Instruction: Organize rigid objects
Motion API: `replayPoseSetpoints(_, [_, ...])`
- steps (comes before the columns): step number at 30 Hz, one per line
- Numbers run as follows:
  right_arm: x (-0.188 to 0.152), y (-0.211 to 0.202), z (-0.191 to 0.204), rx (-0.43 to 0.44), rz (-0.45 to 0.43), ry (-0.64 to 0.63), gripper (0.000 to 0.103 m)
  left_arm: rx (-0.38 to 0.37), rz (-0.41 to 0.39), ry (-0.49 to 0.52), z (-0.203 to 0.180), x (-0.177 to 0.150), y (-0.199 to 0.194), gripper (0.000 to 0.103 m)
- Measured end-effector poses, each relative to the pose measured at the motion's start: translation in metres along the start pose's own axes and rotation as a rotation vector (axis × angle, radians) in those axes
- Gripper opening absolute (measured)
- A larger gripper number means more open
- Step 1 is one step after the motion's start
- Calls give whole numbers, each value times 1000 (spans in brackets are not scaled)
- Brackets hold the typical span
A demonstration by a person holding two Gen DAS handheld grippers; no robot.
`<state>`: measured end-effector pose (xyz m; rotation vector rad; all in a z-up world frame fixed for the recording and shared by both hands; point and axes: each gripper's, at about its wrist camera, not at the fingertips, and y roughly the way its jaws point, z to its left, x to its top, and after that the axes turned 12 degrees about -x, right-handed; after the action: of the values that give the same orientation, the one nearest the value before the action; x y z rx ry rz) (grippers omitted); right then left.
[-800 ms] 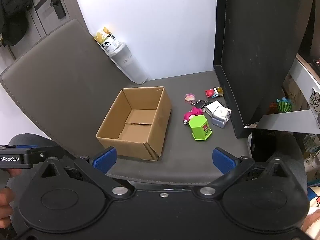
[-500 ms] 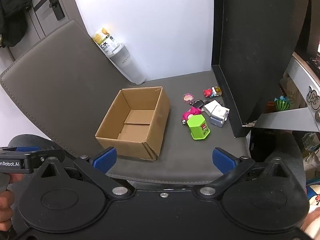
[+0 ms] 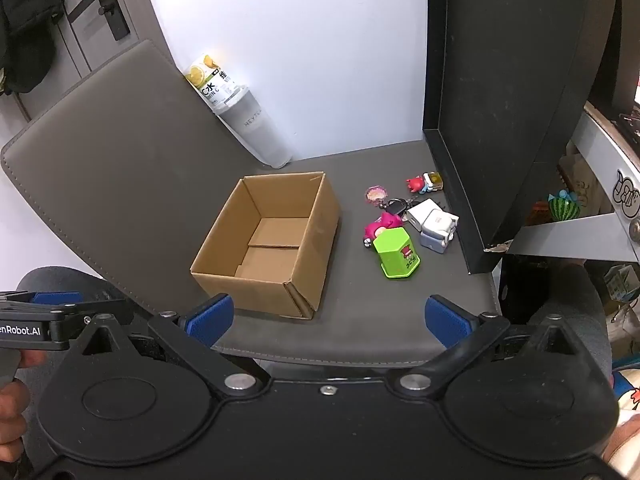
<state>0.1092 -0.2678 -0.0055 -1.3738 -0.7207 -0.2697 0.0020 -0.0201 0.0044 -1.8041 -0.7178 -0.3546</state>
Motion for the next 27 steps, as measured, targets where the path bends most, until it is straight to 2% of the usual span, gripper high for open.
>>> replayPoseSetpoints(27, [-2, 3, -1, -1, 11, -5, 103, 0, -7, -5, 7, -3, 0, 102])
